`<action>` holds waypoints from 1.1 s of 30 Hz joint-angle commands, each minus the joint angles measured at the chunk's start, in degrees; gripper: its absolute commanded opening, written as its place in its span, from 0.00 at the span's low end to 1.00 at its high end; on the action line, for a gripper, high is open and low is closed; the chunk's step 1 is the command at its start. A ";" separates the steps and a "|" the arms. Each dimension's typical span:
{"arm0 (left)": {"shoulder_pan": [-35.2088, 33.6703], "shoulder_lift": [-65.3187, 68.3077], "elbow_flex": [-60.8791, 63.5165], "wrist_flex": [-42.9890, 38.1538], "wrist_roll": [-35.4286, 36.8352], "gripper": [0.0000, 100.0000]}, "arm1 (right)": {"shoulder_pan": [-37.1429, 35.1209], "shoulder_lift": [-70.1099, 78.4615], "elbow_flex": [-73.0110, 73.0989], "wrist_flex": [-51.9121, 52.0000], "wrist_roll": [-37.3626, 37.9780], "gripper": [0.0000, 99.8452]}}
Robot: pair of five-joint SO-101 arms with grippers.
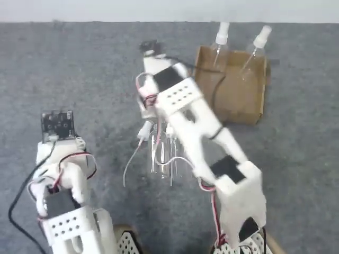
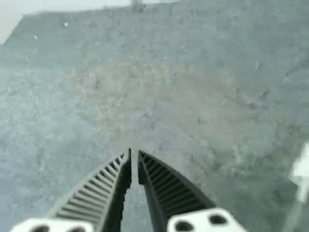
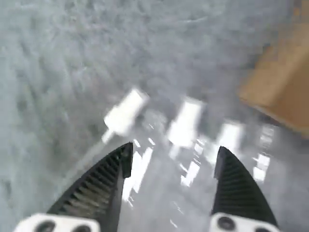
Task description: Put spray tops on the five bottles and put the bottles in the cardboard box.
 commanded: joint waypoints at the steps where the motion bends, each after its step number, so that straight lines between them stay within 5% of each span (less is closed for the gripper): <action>1: 5.54 11.69 -13.93 8.44 -0.53 0.02 | 4.44 -10.68 -3.43 8.22 8.18 0.22; 13: 25.41 45.54 -33.63 11.43 -0.44 0.16 | 18.51 -31.43 26.02 5.58 26.90 0.22; 24: 30.42 71.65 -46.20 2.55 1.76 0.17 | 18.77 -42.95 68.13 -34.95 26.73 0.22; 33: 30.51 81.85 -52.09 2.11 2.11 0.17 | 18.77 -36.18 70.24 -39.60 23.30 0.22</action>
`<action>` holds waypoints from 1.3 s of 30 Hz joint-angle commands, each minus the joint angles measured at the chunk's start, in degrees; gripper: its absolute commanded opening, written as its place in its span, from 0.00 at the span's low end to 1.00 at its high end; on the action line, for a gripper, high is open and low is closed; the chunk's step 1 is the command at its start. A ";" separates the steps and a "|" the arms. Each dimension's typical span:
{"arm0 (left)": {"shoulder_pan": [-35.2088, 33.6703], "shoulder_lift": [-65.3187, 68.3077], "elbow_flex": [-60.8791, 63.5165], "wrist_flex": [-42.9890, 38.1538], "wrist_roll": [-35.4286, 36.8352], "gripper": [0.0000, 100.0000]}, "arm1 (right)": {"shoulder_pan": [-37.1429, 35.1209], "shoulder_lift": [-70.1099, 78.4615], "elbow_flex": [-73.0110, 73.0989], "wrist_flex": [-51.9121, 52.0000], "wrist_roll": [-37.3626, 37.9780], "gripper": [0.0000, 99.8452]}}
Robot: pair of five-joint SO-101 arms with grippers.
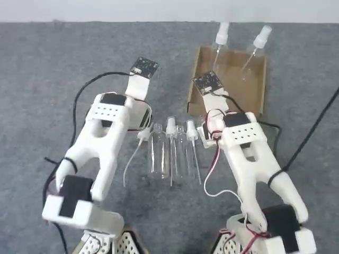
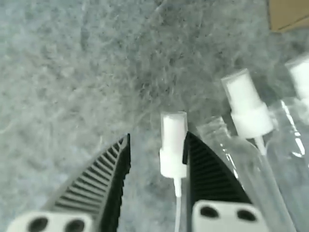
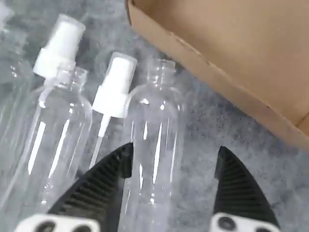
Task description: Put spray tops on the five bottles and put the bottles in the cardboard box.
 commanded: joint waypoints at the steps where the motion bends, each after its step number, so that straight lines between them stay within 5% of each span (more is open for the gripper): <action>1: 0.44 1.41 -4.18 -2.20 0.70 0.17 | -0.31 0.92 -0.53 -1.45 -0.79 0.22; 9: 0.44 7.65 -4.35 -5.45 0.44 0.16 | 0.04 4.79 -0.09 -3.30 -0.79 0.21; 13: 0.44 9.93 -4.44 -5.45 0.62 0.16 | 1.45 5.23 0.70 -3.30 -0.70 0.13; 26: 0.00 9.49 -4.00 -5.01 0.70 0.01 | 12.26 -5.85 12.84 -3.12 8.09 0.06; 39: -2.11 -19.08 12.35 1.32 3.43 0.01 | 16.84 -11.03 16.53 -3.12 14.24 0.06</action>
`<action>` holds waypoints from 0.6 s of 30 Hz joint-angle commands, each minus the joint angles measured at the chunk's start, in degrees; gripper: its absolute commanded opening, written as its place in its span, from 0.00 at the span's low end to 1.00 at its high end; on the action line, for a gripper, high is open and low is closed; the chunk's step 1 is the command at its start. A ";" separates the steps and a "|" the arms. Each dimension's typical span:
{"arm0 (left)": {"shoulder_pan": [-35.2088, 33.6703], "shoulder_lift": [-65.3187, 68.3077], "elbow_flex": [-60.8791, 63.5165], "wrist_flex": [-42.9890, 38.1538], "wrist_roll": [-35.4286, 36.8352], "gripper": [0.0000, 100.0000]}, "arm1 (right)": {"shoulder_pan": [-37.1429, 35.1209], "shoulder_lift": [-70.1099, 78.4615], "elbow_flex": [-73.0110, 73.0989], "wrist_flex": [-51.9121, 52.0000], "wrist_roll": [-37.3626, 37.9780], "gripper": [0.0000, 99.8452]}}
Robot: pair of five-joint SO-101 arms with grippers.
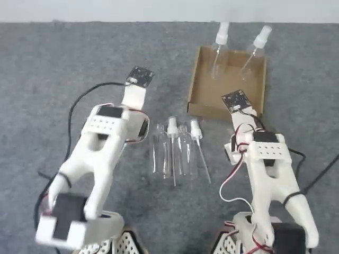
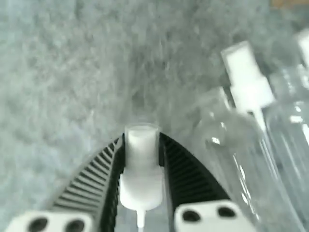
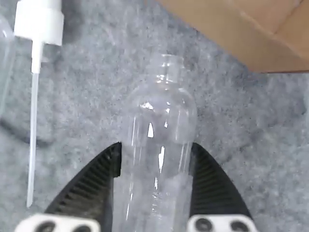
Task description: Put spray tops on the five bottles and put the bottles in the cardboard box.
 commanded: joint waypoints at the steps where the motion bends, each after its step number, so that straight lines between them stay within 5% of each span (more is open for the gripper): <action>1: -2.99 -10.46 1.10 3.96 1.67 0.01 | 1.27 -1.54 0.44 -0.04 1.32 0.06; 6: -3.96 -11.96 4.00 2.81 8.26 0.01 | 1.19 -1.54 1.23 -0.13 1.32 0.07; 11: -4.13 -12.04 10.51 -4.84 8.79 0.01 | 1.27 -2.07 2.64 -0.13 1.14 0.16; 18: -4.22 -12.13 12.00 -5.54 8.79 0.01 | 0.92 -2.15 2.64 0.66 1.05 0.21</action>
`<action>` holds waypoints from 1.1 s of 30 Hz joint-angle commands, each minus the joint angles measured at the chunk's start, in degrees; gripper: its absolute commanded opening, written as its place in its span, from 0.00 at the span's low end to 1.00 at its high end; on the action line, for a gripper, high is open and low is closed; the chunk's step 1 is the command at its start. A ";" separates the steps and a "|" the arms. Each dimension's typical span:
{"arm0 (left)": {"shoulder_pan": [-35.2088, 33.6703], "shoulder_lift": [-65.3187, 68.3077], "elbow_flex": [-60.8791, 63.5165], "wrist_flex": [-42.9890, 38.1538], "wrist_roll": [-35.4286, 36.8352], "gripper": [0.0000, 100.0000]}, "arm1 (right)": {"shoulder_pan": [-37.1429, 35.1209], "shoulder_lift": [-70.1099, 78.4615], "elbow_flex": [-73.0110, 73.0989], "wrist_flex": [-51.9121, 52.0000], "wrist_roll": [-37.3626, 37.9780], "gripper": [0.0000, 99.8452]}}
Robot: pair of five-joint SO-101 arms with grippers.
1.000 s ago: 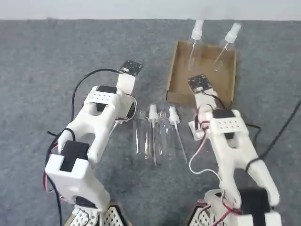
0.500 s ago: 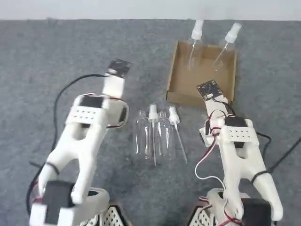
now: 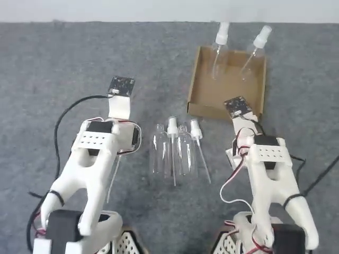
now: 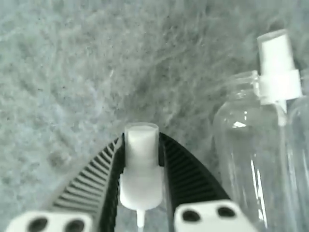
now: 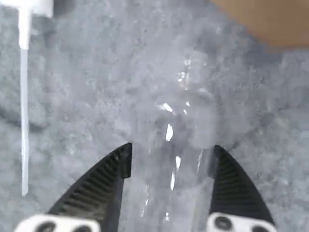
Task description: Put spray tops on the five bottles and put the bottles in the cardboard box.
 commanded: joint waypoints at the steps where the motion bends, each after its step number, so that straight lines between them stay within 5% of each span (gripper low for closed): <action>1: -0.26 -2.99 -0.22 -1.58 0.62 0.01 | 0.57 -1.27 -0.44 1.01 0.44 0.21; 19: -0.53 -2.90 -0.13 -1.23 0.53 0.01 | 0.57 -1.36 -1.32 5.41 0.79 0.30; 26: -0.62 -3.08 -0.13 -1.14 0.26 0.01 | 0.57 -1.36 -11.96 17.63 0.79 0.30; 33: -0.62 -3.25 0.22 -1.23 0.18 0.01 | -1.63 -1.27 -18.37 19.38 0.44 0.30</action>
